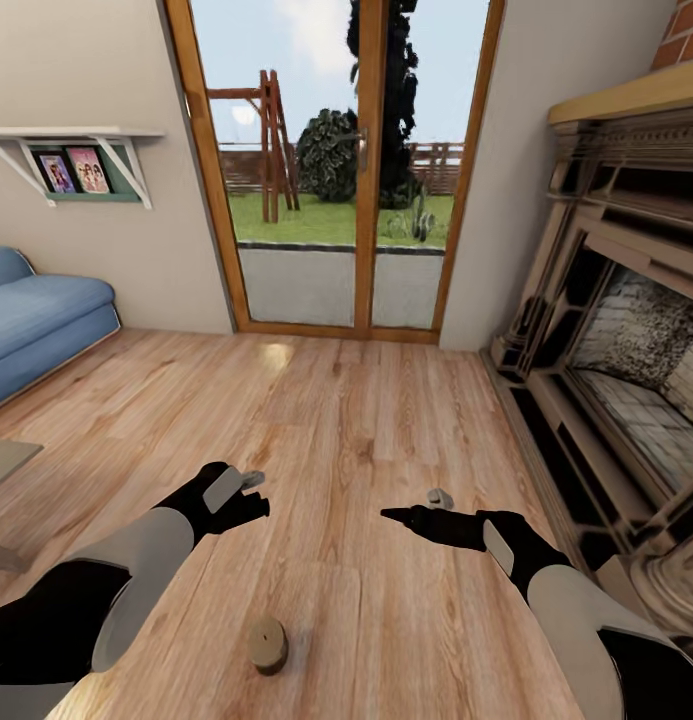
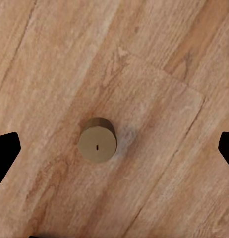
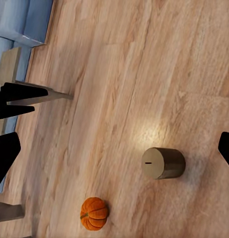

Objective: Place each of the two pumpkins and all three candles from the living room inside a cabinet in the living room (use any cabinet), then make sure every cabinet is closed, and position the cauldron so it is next to a table in the living room.

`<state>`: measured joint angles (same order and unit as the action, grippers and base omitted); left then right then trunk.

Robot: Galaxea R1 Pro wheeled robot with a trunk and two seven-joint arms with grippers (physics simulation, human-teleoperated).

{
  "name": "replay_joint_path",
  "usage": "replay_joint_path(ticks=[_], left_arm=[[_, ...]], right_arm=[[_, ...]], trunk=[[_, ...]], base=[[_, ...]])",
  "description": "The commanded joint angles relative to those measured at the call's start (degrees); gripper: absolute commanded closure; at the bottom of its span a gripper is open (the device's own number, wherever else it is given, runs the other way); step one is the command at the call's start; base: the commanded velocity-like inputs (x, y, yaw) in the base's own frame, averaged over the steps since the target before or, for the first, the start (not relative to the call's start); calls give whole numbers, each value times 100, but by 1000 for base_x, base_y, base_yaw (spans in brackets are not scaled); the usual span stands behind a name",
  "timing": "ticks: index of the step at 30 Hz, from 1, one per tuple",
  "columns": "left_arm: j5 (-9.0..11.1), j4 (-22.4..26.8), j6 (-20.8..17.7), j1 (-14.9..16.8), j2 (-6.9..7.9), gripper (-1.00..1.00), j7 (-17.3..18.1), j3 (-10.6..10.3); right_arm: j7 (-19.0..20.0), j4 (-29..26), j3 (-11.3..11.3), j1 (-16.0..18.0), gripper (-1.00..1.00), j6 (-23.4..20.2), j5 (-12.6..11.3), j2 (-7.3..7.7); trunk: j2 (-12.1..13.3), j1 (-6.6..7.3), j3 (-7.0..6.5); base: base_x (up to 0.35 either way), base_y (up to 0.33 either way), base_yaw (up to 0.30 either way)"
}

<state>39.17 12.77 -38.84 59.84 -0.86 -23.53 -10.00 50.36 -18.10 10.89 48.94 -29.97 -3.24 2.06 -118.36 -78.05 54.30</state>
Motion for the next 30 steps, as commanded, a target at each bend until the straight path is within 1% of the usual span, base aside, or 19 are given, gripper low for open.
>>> replay_joint_path(ticks=[1,8,25,27,30], left_arm=[[-1,-1,7,1,-9,-100,-22,3],[2,1,16,1,46,-100,-62,48],[-5,-3,24,10,51,-100,-67,43],[-6,-3,65,10,49,-100,-65,34],[-10,-16,305,10,47,-100,-65,26]], right_arm=[[0,0,1,0,-100,-2,-2,0],[0,0,1,2,-100,-9,-2,5],[9,0,7,2,-100,-9,-2,7],[11,0,8,2,-100,-9,-2,20],[16,-1,9,2,-100,-18,-2,30]], trunk=[[-42,-22,18],[-322,-176,144],[-1004,-550,449],[-1084,-594,485],[-1205,-659,539]], base=[[0,0,0],[0,0,0],[0,0,0],[0,0,0],[0,0,0]])
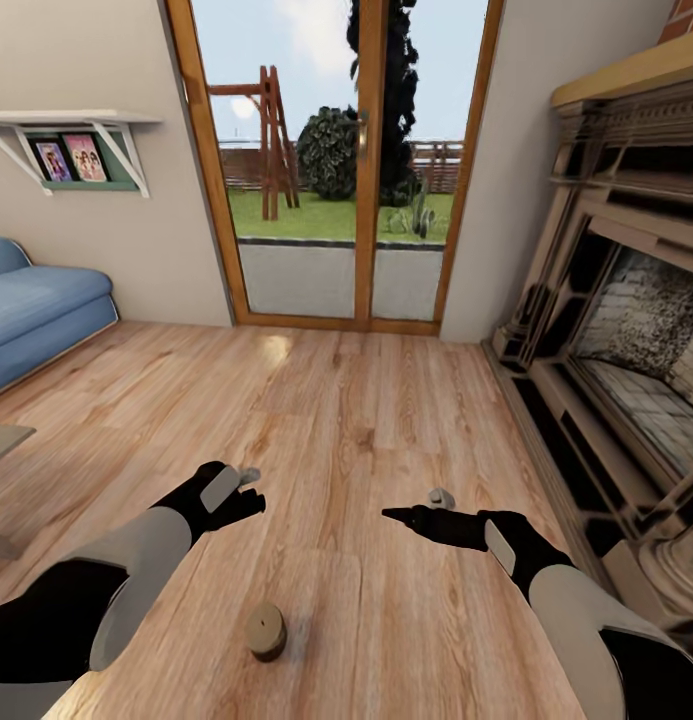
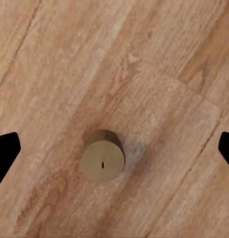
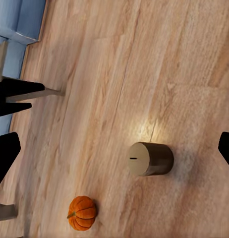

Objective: Place each of the two pumpkins and all three candles from the living room inside a cabinet in the living room (use any cabinet), then make sure every cabinet is closed, and position the cauldron so it is next to a table in the living room.

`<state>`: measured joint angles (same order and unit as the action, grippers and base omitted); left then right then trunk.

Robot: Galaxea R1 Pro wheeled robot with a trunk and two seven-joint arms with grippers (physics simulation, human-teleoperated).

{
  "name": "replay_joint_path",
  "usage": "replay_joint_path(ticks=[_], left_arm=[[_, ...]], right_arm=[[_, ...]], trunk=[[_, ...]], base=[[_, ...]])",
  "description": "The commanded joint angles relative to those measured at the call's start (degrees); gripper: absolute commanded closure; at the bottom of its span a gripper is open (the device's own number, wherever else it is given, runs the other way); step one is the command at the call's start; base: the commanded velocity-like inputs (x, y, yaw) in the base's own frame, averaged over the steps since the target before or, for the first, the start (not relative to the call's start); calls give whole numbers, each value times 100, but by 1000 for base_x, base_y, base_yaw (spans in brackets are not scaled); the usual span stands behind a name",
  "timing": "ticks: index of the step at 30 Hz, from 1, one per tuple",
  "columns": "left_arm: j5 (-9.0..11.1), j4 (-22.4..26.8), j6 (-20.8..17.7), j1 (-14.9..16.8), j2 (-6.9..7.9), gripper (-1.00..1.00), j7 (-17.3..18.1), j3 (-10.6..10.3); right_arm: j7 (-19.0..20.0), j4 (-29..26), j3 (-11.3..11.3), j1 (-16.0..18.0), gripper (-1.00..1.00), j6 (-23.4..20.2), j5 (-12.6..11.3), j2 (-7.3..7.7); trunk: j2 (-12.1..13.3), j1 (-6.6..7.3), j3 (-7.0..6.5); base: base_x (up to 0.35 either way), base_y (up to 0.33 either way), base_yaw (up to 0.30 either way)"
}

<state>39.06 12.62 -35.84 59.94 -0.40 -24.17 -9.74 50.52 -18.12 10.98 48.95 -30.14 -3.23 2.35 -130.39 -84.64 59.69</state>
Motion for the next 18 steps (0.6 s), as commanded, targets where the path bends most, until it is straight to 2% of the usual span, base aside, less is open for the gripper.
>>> replay_joint_path(ticks=[1,5,11,18], left_arm=[[0,-5,22,0,1,-100,0,0],[-3,-35,92,0,7,-100,0,-4],[-4,-33,111,-1,-6,-100,6,-11],[-5,-30,112,0,-5,-100,15,-10]], right_arm=[[0,0,1,0,-100,-2,-2,0],[48,-4,1,0,-100,-20,-10,2],[601,1,-6,0,-100,-30,-7,89],[684,1,-1,0,-100,-43,-10,161]], trunk=[[-42,-22,18],[-202,-110,90],[-443,-242,198],[-724,-396,324]], base=[[0,0,0],[0,0,0],[0,0,0],[0,0,0]])
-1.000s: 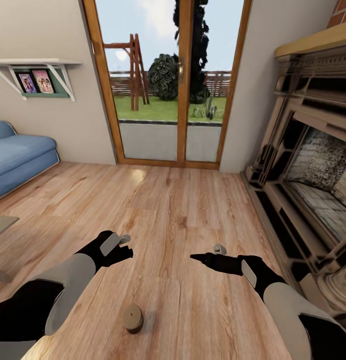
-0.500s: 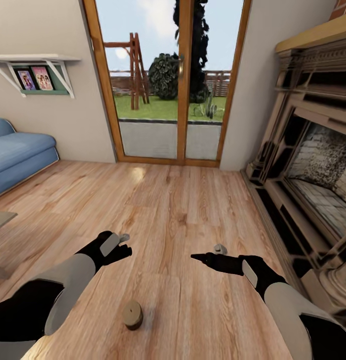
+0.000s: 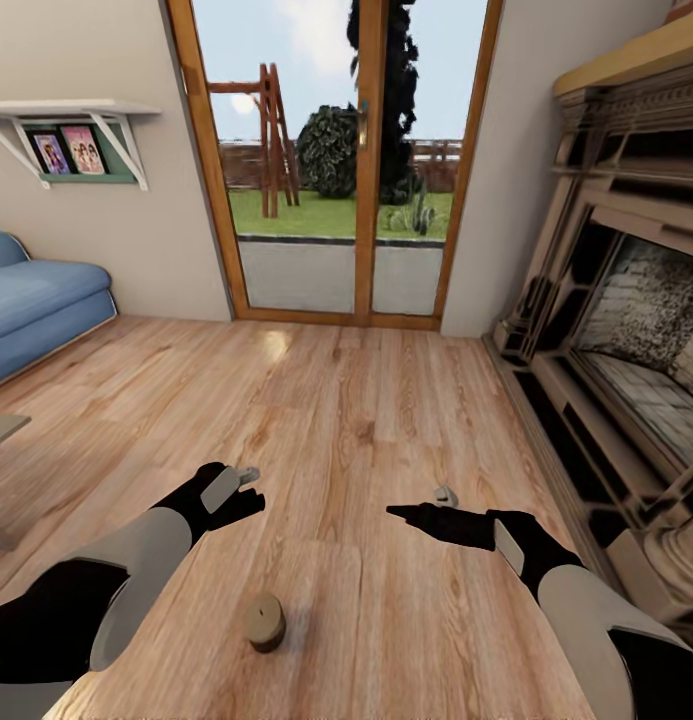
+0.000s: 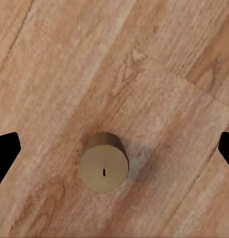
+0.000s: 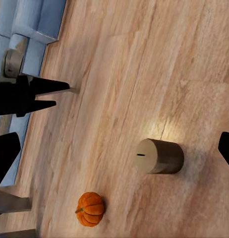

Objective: Place each of the two pumpkins and all three candles from the living room inside a cabinet in the living room (use any cabinet), then make sure every cabinet is closed, and position the cauldron so it is next to a table in the living room.

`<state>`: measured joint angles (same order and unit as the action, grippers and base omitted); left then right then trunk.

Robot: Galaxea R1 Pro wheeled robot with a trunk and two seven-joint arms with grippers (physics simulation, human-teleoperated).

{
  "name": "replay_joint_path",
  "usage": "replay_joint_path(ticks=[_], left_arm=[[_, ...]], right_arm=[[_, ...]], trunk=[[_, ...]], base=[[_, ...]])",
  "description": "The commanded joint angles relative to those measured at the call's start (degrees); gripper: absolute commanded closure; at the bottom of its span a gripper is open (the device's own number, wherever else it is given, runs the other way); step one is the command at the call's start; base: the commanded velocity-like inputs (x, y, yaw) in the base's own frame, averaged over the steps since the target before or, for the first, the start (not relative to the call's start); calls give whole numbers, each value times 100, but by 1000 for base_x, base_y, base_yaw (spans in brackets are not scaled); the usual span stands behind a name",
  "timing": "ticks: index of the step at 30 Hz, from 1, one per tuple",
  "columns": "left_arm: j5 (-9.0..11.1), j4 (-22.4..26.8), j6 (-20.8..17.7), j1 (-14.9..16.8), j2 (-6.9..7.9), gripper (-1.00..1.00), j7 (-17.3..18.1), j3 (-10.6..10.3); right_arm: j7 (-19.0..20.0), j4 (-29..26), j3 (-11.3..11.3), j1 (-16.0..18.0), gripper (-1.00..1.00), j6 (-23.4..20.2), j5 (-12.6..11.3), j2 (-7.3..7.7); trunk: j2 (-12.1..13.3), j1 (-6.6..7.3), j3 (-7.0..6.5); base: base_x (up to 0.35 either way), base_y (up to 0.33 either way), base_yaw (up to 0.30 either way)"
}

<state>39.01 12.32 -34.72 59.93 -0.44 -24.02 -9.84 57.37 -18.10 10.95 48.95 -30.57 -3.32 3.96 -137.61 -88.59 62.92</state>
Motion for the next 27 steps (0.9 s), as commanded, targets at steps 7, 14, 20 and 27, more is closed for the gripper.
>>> replay_joint_path(ticks=[7,14,20,27], left_arm=[[-1,21,4,0,7,-100,9,0],[-7,21,93,-3,7,-100,11,-8],[-13,-5,125,-5,10,-100,11,-14],[-16,-20,123,-5,9,-100,11,-17]], right_arm=[[2,0,2,0,-100,-2,-2,-1],[3,0,0,0,-100,-2,-2,-1],[4,0,1,0,-100,-2,-2,0],[3,0,0,0,-100,-2,-2,-1]], trunk=[[-282,-154,126],[-563,-308,252],[-571,-323,385],[-580,-341,540]], base=[[0,0,0],[0,0,0],[0,0,0],[0,0,0]])
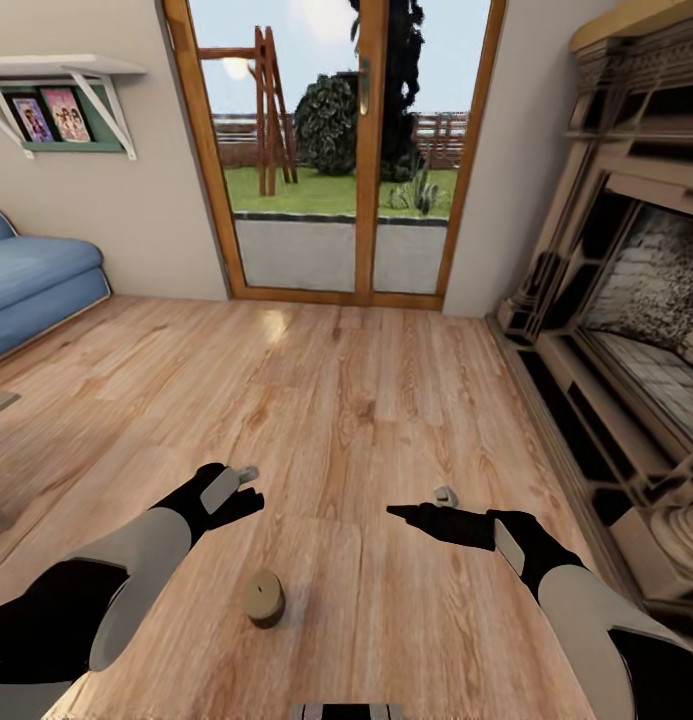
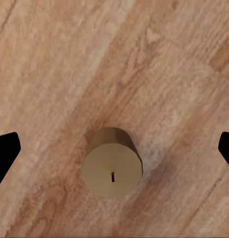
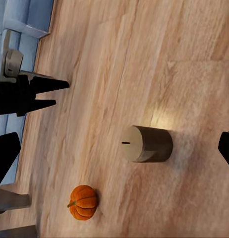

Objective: Place each of the two pumpkins and all three candles from the living room inside a cabinet in the living room (use any cabinet), then make sure every cabinet is closed, and position the cauldron so it is next to a table in the living room.

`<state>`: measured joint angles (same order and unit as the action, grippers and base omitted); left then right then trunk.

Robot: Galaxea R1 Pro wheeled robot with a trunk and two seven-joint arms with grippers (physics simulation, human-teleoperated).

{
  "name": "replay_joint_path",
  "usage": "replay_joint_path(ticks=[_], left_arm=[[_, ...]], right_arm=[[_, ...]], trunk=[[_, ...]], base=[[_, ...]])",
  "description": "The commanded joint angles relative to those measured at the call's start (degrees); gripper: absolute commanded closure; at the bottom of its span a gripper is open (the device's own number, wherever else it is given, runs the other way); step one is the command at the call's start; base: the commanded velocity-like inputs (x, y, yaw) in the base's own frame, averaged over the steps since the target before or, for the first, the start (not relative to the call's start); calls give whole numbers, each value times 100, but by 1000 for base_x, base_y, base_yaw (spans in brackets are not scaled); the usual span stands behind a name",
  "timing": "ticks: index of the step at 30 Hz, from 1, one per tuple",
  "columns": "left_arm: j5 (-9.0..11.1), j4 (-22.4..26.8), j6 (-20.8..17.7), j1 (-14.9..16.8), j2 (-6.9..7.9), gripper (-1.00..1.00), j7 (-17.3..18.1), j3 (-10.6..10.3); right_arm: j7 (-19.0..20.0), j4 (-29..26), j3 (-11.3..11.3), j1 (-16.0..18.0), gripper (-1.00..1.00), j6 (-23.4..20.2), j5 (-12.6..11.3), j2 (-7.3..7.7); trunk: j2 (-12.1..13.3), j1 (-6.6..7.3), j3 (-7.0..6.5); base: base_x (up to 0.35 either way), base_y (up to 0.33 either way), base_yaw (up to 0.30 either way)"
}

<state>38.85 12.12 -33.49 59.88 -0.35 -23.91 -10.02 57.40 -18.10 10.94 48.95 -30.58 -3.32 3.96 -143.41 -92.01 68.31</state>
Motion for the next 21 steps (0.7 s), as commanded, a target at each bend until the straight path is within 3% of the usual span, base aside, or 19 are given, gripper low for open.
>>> replay_joint_path(ticks=[1,21], left_arm=[[0,-1,0,0,-2,-100,0,0],[16,26,37,-3,-84,-100,7,0]], right_arm=[[0,0,1,0,-100,-1,-2,0],[1,0,-2,0,-100,-1,-2,0]], trunk=[[-2,-2,23],[-29,-54,466]], base=[[0,0,0],[0,0,0]])
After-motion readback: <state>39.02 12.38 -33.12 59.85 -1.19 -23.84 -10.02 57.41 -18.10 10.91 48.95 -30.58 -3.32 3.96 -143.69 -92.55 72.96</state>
